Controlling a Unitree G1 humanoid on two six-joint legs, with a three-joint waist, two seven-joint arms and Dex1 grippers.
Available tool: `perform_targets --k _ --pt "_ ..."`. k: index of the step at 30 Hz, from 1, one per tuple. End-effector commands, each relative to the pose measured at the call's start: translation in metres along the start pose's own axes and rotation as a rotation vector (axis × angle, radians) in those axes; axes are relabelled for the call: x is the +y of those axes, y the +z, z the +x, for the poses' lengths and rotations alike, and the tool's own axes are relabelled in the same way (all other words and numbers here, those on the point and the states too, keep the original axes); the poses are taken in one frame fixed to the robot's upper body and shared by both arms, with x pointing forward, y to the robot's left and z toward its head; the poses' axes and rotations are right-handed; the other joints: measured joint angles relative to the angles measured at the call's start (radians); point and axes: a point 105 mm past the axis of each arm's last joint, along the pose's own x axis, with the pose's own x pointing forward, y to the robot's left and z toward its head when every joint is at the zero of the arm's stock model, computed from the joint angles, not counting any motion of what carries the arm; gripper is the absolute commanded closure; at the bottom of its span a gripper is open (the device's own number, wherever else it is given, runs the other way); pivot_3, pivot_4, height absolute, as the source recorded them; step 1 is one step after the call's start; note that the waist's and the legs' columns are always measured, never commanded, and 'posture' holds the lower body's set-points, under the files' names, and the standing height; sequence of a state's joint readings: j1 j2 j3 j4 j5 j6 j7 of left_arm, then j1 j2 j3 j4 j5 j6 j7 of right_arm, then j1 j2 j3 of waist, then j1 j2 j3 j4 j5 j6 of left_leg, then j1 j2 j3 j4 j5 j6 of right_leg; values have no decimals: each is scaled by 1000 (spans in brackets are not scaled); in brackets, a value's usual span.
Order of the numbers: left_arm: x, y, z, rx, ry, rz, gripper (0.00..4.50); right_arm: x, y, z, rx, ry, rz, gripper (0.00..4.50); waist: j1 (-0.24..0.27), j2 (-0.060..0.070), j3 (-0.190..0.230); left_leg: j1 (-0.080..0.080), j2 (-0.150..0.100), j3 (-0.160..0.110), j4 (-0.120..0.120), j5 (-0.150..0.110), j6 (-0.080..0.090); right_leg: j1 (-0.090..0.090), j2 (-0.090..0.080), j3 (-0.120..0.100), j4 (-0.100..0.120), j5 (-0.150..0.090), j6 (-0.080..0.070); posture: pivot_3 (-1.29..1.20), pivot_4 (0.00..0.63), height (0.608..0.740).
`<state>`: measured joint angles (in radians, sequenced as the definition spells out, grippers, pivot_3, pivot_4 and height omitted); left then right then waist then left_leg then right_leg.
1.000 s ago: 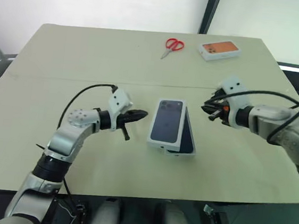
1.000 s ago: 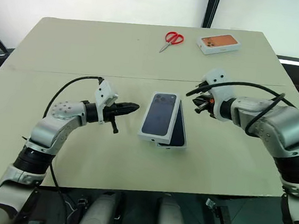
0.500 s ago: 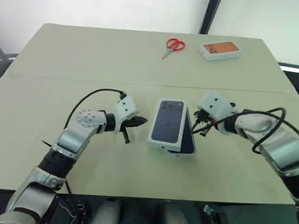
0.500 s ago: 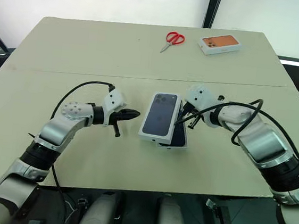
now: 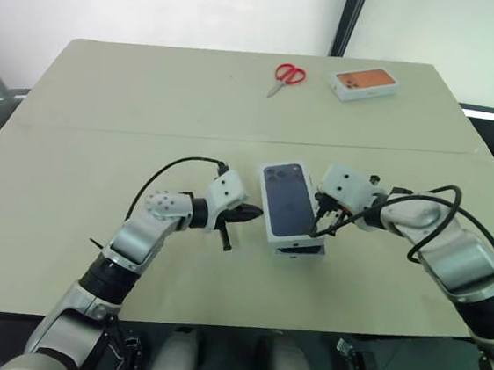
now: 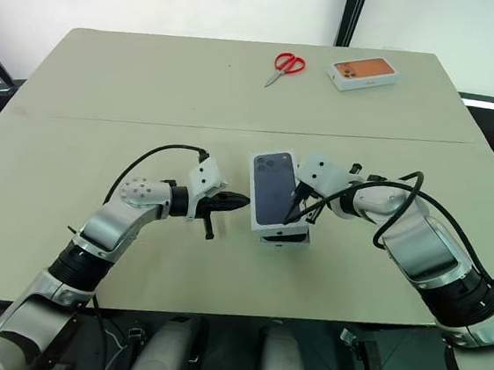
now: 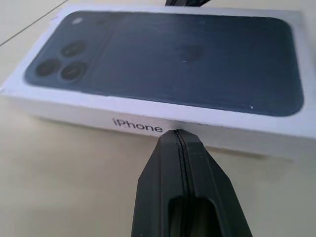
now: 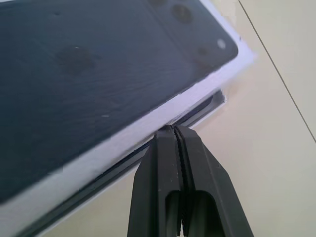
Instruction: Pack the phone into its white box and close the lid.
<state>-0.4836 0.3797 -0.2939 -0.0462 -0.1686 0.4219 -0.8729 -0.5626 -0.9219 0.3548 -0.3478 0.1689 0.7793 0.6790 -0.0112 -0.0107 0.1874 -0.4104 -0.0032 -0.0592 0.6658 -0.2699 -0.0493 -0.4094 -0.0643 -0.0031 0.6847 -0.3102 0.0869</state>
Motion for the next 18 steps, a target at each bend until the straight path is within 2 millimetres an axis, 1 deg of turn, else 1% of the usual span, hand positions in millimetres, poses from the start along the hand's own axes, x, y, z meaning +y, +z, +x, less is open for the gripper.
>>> perform_targets --k 1,6,11,18 --pt "-12 18 4 -56 -46 35 4500 2 14 -9 -55 7 -56 4443 0 0 0 0 0 0 0 0 0 0 0 0 0 0 0 0 150 697" --pt "-19 21 6 -62 -72 43 4500 8 13 -14 -52 37 -70 4443 0 0 0 0 0 0 0 0 0 0 0 0 0 0 0 0 150 697" --pt "-19 21 7 -62 -78 45 4500 13 11 -16 -47 59 -81 4443 0 0 0 0 0 0 0 0 0 0 0 0 0 0 0 0 150 697" --pt "-16 19 10 -62 -64 39 4500 13 6 -15 -27 55 -77 4443 0 0 0 0 0 0 0 0 0 0 0 0 0 0 0 0 150 697"
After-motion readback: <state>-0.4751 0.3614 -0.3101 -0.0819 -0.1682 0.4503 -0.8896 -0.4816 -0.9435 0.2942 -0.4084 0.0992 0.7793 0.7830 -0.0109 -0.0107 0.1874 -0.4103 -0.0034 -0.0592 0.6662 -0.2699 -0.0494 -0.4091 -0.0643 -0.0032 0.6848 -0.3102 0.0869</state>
